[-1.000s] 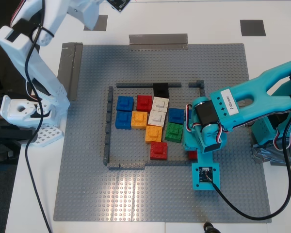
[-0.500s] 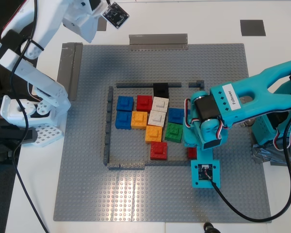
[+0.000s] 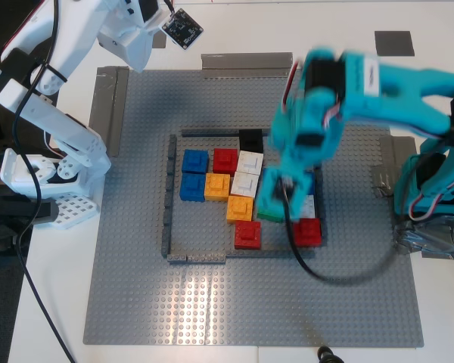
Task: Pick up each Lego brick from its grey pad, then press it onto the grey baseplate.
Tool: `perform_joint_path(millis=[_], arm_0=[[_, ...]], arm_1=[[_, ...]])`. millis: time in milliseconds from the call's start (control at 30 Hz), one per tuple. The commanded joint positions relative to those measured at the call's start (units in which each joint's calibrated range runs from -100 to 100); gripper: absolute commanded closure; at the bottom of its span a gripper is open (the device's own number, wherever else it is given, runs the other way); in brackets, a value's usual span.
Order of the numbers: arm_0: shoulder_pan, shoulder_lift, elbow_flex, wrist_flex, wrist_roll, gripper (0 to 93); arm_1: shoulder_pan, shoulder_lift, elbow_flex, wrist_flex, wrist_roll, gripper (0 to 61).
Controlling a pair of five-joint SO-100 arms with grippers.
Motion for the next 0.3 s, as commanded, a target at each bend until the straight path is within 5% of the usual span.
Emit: perform_joint_path(millis=[0, 267], arm_0=[[16.61, -2.19, -6.44, 0.7, 2.94, 92.7], [42.72, -2.19, -19.9, 0.7, 7.83, 92.7]], arm_1=[[-0.62, -3.85, -0.43, 0.21, 0.05, 61.2], [-0.76, -4.11, -0.07, 0.05, -0.1, 61.2]])
